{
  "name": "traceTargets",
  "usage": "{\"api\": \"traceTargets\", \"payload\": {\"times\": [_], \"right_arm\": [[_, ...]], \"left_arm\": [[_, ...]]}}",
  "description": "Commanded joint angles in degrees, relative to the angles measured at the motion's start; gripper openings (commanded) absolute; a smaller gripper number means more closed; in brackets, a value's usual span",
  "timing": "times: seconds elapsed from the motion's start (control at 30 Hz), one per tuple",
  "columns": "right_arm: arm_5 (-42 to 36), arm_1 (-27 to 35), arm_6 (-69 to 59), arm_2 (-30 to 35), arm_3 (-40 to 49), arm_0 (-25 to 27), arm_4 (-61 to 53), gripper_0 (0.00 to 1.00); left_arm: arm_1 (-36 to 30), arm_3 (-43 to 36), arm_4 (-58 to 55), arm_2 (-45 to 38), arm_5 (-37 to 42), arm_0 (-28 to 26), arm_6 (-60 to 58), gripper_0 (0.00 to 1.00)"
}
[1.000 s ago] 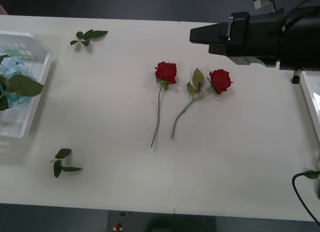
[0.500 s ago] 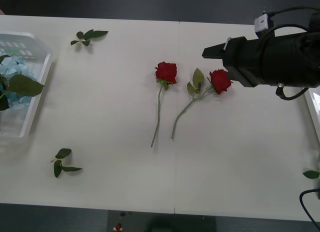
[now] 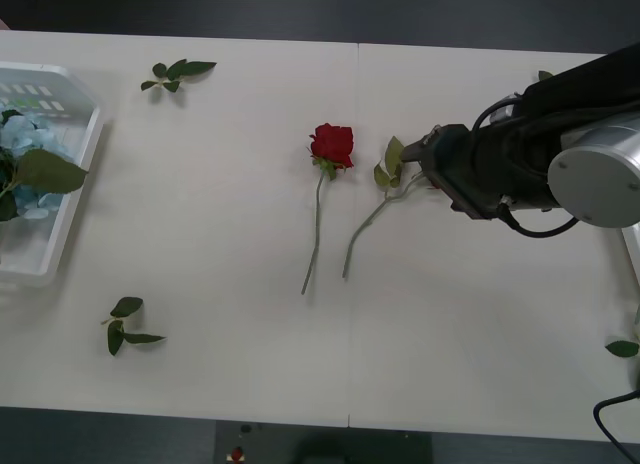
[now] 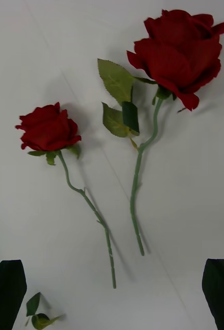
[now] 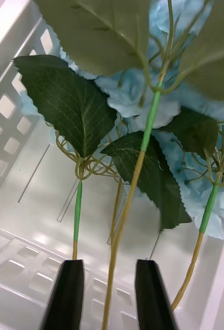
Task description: Put the red flowers into the right box and the blue flowers into the left box
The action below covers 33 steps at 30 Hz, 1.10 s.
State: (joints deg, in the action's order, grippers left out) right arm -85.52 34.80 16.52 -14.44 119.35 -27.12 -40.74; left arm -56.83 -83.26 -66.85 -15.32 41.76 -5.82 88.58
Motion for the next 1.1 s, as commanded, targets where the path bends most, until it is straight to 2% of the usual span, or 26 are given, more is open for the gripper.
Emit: {"api": "traceTargets", "payload": {"times": [0.03,0.27,0.33,0.43,0.67,0.8,0.97,1.1], "right_arm": [[-3.5,-2.3,-5.9,-3.0,-2.8,-6.0,2.0,1.0],[-5.3,-5.7,-12.4,-8.4,-13.4,-12.5,5.1,1.0],[-5.3,-6.6,-13.0,-9.6,-16.2,-13.7,5.8,1.0],[-5.1,-8.1,-13.4,-11.1,-20.7,-15.4,7.3,1.0],[-3.2,-11.0,-13.2,-13.0,-31.2,-18.1,10.2,1.0],[-1.2,-12.0,-12.6,-15.3,-36.2,-19.6,11.6,1.0],[2.5,-13.1,-11.8,-17.6,-41.8,-20.7,13.1,1.0],[4.7,-13.9,-10.9,-18.6,-44.7,-20.8,14.4,1.0]], "left_arm": [[-2.6,-0.7,0.0,-1.0,-1.1,-0.4,3.0,0.53],[-2.6,-0.8,-5.0,-1.4,-4.8,-1.2,3.9,0.82],[-2.6,-1.3,-7.5,-2.6,-4.8,-1.2,4.2,0.86],[-2.8,-4.4,-11.3,-6.2,-3.1,-2.5,4.9,0.89],[-3.1,-14.1,-15.1,-16.6,13.2,-3.0,4.4,0.99],[-3.9,-17.2,-16.4,-15.5,14.5,-1.2,3.1,1.0],[-4.0,-17.8,-14.5,-10.4,14.2,4.5,1.3,1.0],[-4.0,-18.8,-9.4,-5.3,14.2,9.9,-4.7,1.0]]}}
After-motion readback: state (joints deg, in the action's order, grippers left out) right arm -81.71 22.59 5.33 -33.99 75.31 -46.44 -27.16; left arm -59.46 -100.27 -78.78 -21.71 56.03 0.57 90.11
